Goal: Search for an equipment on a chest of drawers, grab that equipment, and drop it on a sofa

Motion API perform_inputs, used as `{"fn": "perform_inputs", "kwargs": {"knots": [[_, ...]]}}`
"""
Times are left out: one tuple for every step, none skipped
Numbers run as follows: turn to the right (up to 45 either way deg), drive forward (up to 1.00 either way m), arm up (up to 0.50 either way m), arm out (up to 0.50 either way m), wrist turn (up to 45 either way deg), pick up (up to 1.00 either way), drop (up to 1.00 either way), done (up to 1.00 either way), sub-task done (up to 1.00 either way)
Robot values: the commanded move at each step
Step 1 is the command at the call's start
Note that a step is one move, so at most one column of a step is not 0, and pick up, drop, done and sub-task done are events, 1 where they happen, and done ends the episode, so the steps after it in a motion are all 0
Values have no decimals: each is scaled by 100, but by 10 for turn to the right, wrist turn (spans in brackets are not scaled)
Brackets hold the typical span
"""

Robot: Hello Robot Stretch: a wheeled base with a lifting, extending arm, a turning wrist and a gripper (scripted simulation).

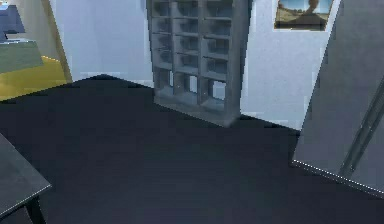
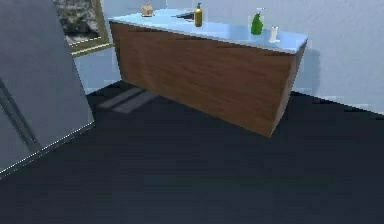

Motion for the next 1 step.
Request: {"fn": "perform_inputs", "kwargs": {"knots": [[-150,0,0,0,0,0,0,0,0]]}}
